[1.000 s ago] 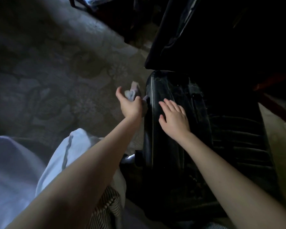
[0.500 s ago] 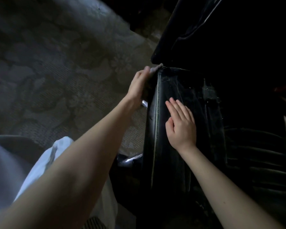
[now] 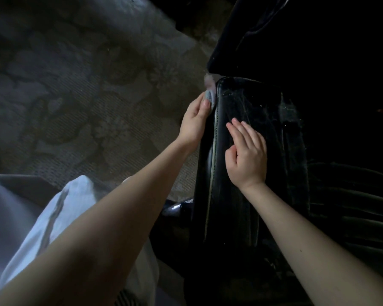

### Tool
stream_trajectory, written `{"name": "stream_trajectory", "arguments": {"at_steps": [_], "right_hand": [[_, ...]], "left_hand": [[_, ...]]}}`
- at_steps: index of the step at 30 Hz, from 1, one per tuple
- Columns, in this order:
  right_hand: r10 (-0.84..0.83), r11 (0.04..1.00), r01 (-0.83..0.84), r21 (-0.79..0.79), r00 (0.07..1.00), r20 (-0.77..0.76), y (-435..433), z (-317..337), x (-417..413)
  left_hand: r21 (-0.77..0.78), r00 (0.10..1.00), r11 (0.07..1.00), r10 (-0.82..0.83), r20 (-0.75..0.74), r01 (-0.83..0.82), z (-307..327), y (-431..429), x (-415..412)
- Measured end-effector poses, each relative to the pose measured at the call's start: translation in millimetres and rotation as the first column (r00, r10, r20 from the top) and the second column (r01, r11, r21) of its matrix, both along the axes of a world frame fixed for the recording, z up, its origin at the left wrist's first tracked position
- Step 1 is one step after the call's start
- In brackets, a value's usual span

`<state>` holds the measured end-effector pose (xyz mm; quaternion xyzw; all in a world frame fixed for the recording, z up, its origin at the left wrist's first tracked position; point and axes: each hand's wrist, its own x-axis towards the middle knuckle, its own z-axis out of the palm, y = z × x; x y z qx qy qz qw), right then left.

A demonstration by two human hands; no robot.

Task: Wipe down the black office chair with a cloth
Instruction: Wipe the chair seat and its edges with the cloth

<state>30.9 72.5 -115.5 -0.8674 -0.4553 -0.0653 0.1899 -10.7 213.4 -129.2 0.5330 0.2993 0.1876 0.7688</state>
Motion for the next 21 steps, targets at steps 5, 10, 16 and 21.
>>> {"name": "stream_trajectory", "arguments": {"at_steps": [5,10,16,21], "right_hand": [[-0.005,1.0,0.005,-0.005,1.0,-0.025,-1.6,-0.5,-0.1],[0.029,1.0,-0.028,0.011,0.993,-0.115,-6.9,1.0,-1.8],[0.082,0.997,-0.081,0.01,0.989,-0.123,-17.0,0.9,-8.1],[0.189,0.982,-0.189,0.006,0.976,-0.107,-28.9,1.7,-13.8]], "left_hand": [[0.104,0.995,0.994,-0.014,-0.098,0.024,-5.8,-18.2,-17.5],[0.229,0.965,0.971,-0.005,-0.262,0.068,1.9,-44.3,-49.9],[0.161,0.924,0.961,-0.159,-0.349,0.226,27.0,-65.0,-81.2],[0.421,0.878,0.841,-0.123,-0.462,0.339,33.8,-55.9,-90.4]]}}
